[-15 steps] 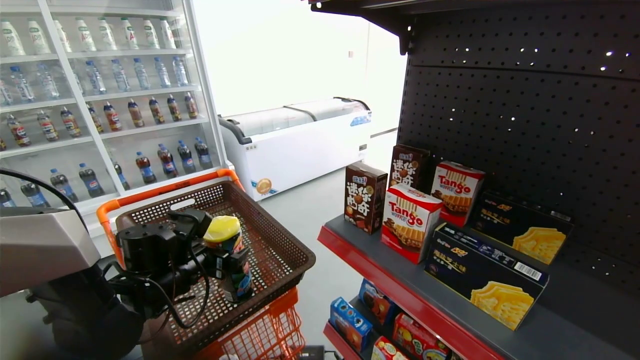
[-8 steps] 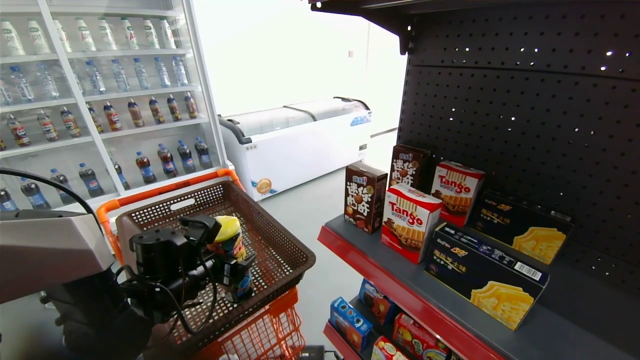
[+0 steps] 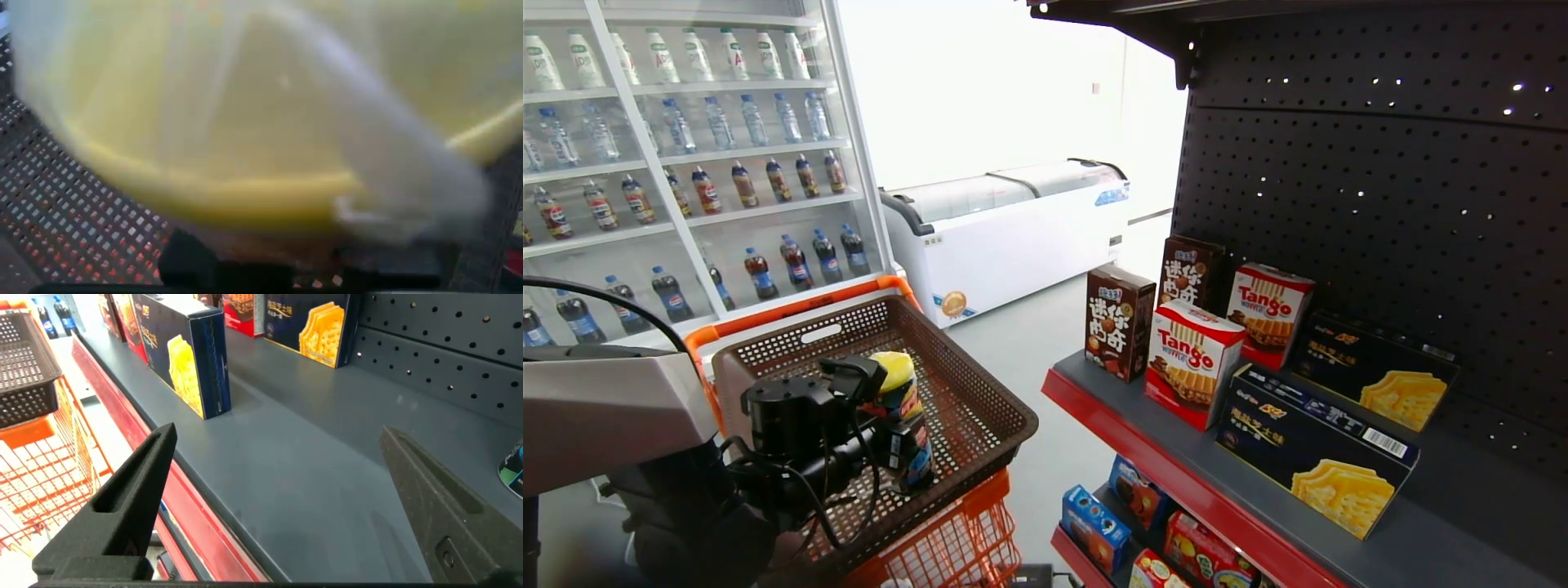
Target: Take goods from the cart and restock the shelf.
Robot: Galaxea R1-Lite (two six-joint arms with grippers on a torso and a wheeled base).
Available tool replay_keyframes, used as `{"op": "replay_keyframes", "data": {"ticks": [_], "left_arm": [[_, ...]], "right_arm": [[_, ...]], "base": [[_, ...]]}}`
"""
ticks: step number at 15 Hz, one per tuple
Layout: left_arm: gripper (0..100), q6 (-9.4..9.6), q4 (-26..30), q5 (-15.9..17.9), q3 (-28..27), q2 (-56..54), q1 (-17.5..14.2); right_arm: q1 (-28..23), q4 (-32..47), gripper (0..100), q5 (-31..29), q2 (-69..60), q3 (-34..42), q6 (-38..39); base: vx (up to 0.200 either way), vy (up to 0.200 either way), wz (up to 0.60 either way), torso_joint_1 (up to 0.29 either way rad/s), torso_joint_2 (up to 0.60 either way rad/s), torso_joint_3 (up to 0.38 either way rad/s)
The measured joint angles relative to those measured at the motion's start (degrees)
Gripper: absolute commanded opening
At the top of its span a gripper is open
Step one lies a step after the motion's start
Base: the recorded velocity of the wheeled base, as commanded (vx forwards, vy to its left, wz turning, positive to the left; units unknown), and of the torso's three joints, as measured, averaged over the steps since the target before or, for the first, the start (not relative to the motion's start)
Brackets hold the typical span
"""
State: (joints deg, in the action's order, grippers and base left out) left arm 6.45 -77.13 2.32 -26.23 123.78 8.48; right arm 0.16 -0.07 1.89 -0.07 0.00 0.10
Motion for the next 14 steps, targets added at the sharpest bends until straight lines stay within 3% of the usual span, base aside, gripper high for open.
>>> {"op": "replay_keyframes", "data": {"ticks": [1,3,7,8,10,14], "left_arm": [[0,1.27,0.57,-3.02,0.33,-0.09,0.28],[0,2.35,2.27,-5.00,1.46,-1.12,0.66],[0,1.60,12.00,-5.77,-0.22,-7.30,0.69],[0,1.01,14.04,-4.34,-1.71,-9.53,0.79],[0,0.24,18.31,1.56,-4.06,-14.17,1.24],[0,0.09,24.59,6.60,-7.80,-21.44,2.26]], "right_arm": [[0.00,0.00,100,0.02,0.00,0.00,0.00],[0.00,0.00,100,0.02,0.00,0.00,0.00],[0.00,0.00,100,0.02,0.00,0.00,0.00],[0.00,0.00,100,0.00,0.00,0.00,0.00],[0.00,0.00,100,0.00,0.00,0.00,0.00],[0.00,0.00,100,0.00,0.00,0.00,0.00]], "base": [[0.000,0.000,0.00,0.000,0.00,0.000],[0.000,0.000,0.00,0.000,0.00,0.000],[0.000,0.000,0.00,0.000,0.00,0.000],[0.000,0.000,0.00,0.000,0.00,0.000],[0.000,0.000,0.00,0.000,0.00,0.000],[0.000,0.000,0.00,0.000,0.00,0.000]]}}
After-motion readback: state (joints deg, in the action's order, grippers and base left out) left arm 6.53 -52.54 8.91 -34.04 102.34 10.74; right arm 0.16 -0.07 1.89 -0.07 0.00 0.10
